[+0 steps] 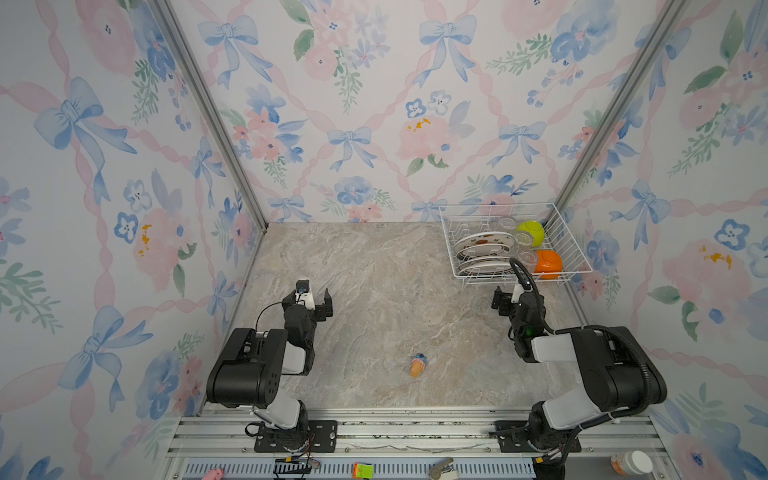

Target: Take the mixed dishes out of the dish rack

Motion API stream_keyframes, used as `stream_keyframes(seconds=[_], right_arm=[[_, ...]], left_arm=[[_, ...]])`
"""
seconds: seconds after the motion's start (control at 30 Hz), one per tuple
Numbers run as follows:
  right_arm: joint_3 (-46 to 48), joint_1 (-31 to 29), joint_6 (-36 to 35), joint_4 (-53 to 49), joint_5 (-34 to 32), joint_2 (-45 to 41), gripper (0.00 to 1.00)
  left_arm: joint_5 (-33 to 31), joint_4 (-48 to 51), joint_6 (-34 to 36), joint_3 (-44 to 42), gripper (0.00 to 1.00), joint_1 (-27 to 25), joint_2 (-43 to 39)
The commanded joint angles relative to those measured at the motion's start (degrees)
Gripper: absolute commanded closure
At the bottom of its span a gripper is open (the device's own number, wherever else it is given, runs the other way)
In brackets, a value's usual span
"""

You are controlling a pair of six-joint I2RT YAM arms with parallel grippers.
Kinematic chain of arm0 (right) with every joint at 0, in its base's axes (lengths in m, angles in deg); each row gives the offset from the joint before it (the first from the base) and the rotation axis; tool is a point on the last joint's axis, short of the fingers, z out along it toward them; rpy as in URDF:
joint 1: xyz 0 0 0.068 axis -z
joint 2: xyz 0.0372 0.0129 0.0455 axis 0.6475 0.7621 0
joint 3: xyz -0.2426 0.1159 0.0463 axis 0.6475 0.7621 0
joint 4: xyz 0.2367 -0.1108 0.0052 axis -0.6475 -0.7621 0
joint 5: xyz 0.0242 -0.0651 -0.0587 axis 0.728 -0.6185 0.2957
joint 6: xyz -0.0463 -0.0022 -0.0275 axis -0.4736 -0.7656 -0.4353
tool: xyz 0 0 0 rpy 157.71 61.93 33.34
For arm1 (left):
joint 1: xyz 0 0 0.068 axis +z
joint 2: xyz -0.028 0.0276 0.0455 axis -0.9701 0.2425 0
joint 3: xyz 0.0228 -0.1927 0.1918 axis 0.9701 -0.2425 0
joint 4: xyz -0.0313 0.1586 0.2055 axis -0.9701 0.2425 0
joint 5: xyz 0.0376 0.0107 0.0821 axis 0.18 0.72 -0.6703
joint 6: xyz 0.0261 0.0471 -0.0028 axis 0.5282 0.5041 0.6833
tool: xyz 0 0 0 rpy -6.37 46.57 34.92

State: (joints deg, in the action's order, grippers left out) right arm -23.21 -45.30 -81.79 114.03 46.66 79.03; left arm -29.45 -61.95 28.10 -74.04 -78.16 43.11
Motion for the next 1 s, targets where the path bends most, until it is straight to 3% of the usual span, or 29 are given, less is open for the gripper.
stream_keyframes(seconds=[0.0,0.27,0.5,0.63,0.77,0.97], right_arm=[[-1.02,0.42,0.67,-0.36,0.79,-0.26,0.03],[-1.06,0.3,0.51,-0.19,0.87,-0.26,0.03],[-1.89,-1.02,-0.84,-2.87,-0.11,-2.0,0.03],[-9.63,-5.23,-3.36,-21.07,-4.94,-5.8,0.03],[-12.06,-12.09,-8.83,-23.18,-11.17,-3.67,0.03],[-20.55,-16.75,-8.43,-38.31,-11.71,-4.61,0.03]], left_arm=[[2.61,1.01,0.27,1.06,0.02,0.44,0.19],[-0.38,2.88,1.18,1.89,0.03,-0.6,-1.23],[-13.12,19.22,-2.69,6.84,0.02,-3.28,-7.89],[-18.61,23.92,-4.74,7.19,0.02,-6.2,-12.93],[-23.21,26.14,-2.41,9.16,0.02,-12.17,-15.34],[-27.88,38.78,-5.38,15.46,0.02,-18.59,-16.13]])
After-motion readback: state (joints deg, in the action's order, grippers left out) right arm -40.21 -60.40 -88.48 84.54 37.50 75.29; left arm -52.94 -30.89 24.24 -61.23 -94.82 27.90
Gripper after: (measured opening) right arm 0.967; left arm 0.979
